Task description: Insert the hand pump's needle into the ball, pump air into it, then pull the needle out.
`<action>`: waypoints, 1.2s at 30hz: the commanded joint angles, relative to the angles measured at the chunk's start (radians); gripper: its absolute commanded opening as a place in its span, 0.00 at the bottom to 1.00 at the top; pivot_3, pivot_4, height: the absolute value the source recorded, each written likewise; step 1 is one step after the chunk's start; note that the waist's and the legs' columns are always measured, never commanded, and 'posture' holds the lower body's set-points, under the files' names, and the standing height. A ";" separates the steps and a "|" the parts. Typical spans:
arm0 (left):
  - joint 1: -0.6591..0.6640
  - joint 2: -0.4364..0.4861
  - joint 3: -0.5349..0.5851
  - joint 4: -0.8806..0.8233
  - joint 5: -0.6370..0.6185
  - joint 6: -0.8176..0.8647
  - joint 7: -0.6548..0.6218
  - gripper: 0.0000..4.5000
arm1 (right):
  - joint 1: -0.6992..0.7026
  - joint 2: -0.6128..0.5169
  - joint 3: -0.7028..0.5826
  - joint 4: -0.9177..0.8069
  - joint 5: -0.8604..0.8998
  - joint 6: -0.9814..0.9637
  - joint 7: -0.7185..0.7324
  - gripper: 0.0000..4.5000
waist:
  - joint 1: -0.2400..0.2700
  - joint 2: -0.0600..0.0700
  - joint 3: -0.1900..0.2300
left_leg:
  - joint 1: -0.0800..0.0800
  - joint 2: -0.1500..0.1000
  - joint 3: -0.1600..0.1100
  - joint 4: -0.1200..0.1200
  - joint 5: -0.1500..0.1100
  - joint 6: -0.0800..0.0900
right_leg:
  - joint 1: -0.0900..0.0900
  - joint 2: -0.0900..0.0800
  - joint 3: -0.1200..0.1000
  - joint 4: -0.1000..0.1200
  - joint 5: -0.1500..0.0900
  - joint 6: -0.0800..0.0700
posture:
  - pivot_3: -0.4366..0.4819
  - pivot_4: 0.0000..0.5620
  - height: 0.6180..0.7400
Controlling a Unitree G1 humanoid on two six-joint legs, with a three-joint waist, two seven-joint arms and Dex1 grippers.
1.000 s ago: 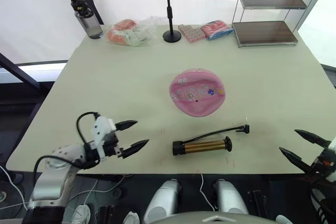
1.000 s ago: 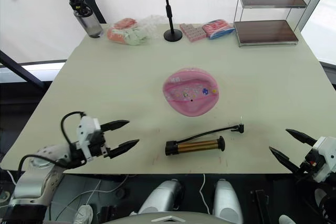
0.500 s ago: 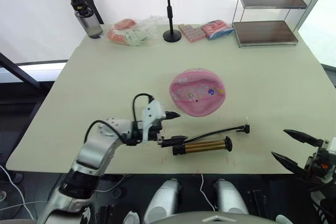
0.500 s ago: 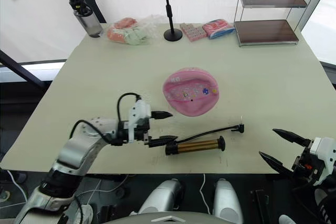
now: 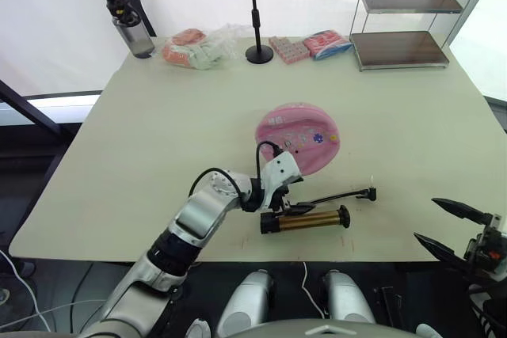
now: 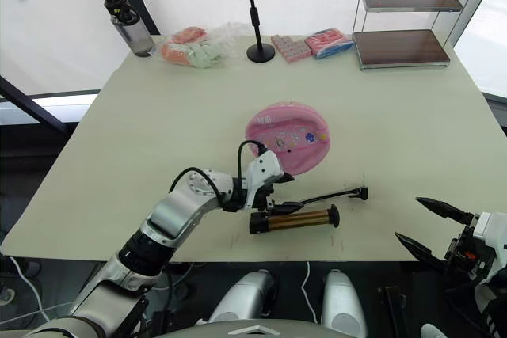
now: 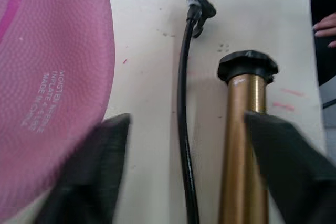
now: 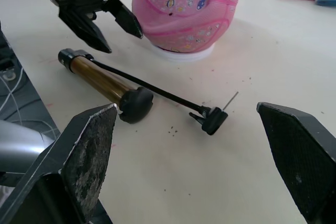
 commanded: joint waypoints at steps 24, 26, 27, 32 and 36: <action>-0.157 -0.276 -0.160 0.308 0.194 -0.065 0.069 0.59 | 0.018 0.035 -0.034 0.053 -0.004 -0.111 0.030 1.00 | 0.000 0.000 0.000 | 0.000 -0.001 0.000 0.001 0.000 0.000 | 0.000 0.000 0.000 0.000 0.001 0.001 | 0.48 0.27 1.00; -0.166 -0.297 -0.165 0.351 0.211 -0.080 0.081 0.59 | 0.021 0.035 -0.039 0.047 -0.001 -0.109 0.027 1.00 | 0.000 0.000 0.000 | 0.000 -0.001 0.000 0.002 0.000 0.000 | 0.000 0.000 0.001 0.000 0.001 0.001 | 0.48 0.27 1.00; -0.174 -0.309 -0.169 0.380 0.223 -0.092 0.089 0.59 | 0.023 0.035 -0.041 0.045 0.000 -0.109 0.027 1.00 | 0.000 0.000 0.000 | -0.001 -0.001 0.000 0.002 0.000 0.000 | 0.000 0.000 0.001 0.000 0.001 0.002 | 0.48 0.27 1.00; -0.194 -0.366 -0.190 0.479 0.259 -0.115 0.107 0.59 | 0.032 0.037 -0.046 0.020 0.008 -0.105 0.021 1.00 | 0.001 0.000 0.000 | -0.001 -0.001 0.000 0.002 0.000 0.000 | 0.000 0.000 0.001 0.000 0.001 0.002 | 0.48 0.27 1.00; -0.194 -0.380 -0.189 0.515 0.270 -0.115 0.095 0.59 | 0.033 0.039 -0.044 0.000 0.012 -0.100 0.013 1.00 | 0.001 0.000 0.000 | 0.000 -0.001 0.000 0.003 0.000 0.000 | 0.001 0.000 0.001 0.000 0.002 0.003 | 0.48 0.27 1.00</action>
